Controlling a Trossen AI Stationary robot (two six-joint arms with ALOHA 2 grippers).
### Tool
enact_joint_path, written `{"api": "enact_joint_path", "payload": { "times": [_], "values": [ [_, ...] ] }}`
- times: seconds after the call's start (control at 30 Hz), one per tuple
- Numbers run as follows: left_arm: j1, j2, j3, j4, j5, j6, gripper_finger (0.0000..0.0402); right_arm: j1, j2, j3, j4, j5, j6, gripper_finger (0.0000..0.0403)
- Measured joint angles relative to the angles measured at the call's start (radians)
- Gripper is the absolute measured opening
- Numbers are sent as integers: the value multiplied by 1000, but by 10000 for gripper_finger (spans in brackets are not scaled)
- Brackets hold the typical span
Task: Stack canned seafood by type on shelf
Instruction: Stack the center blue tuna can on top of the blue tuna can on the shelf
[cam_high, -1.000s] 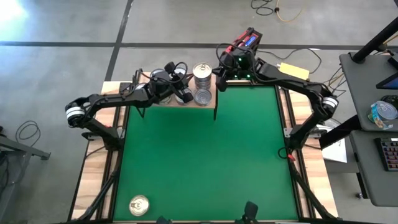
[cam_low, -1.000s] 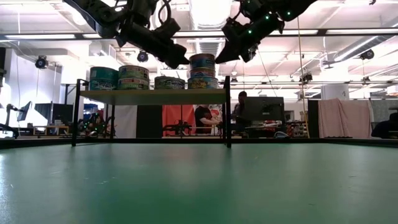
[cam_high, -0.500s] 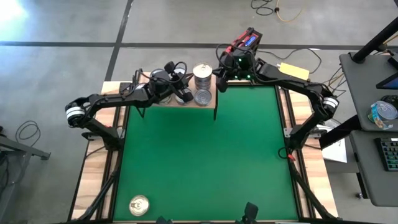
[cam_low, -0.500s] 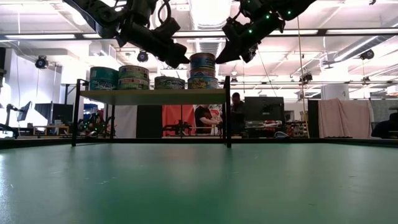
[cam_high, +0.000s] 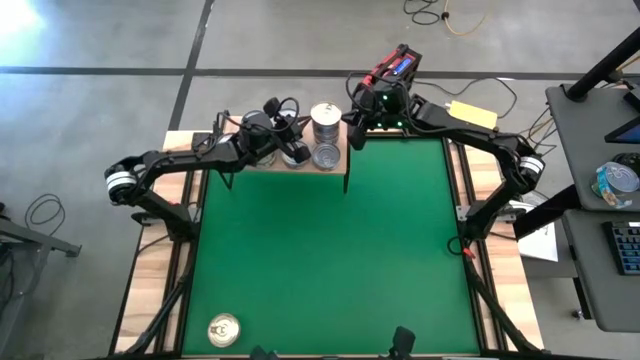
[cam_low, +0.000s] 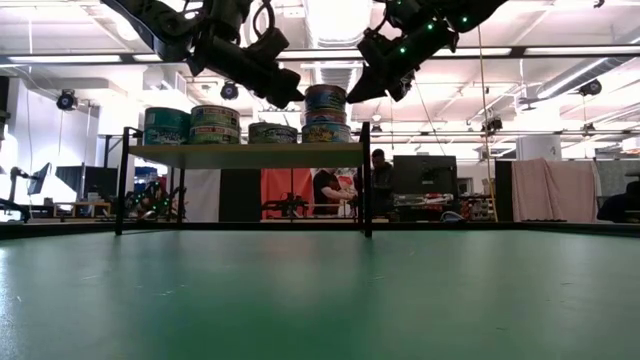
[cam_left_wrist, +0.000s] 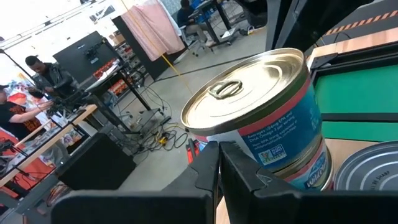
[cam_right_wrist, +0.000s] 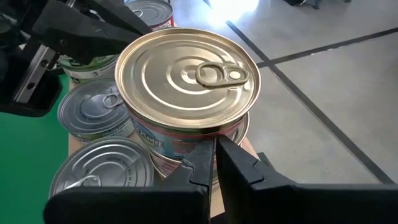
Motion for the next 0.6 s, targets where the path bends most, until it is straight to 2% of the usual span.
{"api": "enact_joint_path", "payload": {
  "times": [0.47, 0.6],
  "values": [
    [11, 1, 0, -12, 1, -16, 0, 0, 0, 0, -1, 6, 11, 12],
    [9, -4, 0, -29, -48, -16, 0, 0, 0, 0, -1, 11, 12, 12]
  ]
}}
